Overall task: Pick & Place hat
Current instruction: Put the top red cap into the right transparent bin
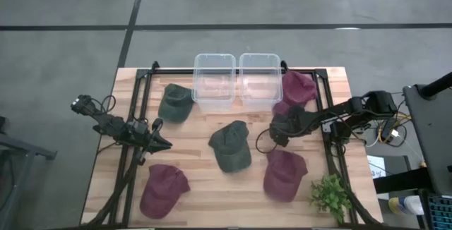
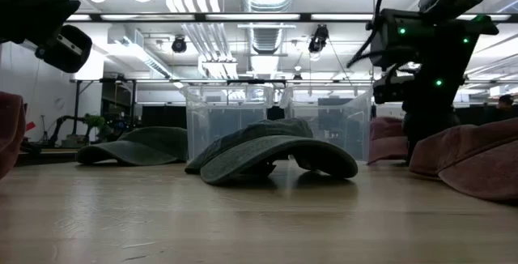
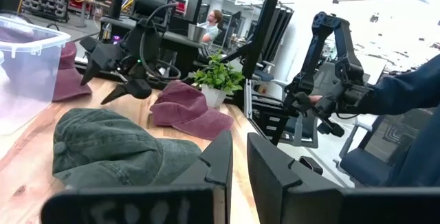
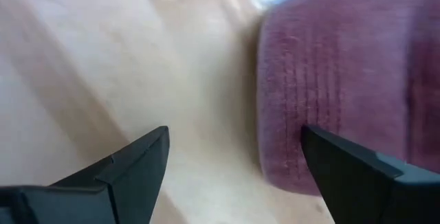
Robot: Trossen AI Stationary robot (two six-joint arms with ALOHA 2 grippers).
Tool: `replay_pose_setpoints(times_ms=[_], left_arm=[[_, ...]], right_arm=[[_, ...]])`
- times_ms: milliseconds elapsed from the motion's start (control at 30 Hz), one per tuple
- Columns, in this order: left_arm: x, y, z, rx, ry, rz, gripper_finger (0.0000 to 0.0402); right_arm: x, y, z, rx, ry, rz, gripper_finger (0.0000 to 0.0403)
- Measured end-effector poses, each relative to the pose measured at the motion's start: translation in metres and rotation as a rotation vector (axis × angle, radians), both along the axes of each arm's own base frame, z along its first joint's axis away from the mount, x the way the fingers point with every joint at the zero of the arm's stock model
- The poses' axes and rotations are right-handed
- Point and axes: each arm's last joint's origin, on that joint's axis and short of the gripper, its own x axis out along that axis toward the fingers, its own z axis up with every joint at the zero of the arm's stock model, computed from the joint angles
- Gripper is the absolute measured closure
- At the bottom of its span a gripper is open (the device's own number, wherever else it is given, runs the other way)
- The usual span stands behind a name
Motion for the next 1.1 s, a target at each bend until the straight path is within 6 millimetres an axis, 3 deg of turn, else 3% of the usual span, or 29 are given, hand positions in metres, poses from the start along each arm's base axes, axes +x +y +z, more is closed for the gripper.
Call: replay_pose_setpoints(times_ms=[667,1100], left_arm=[[0.0,0.0,-0.001,0.005,0.004,0.0,0.0362],[0.0,0.001,-0.004,0.02,0.033,0.027,0.0362]], right_arm=[[-0.007,0.0,0.025,0.017,-0.076,0.033,0.0073],[-0.001,0.0,0.006,0.003,0.049,0.073,0.0074]])
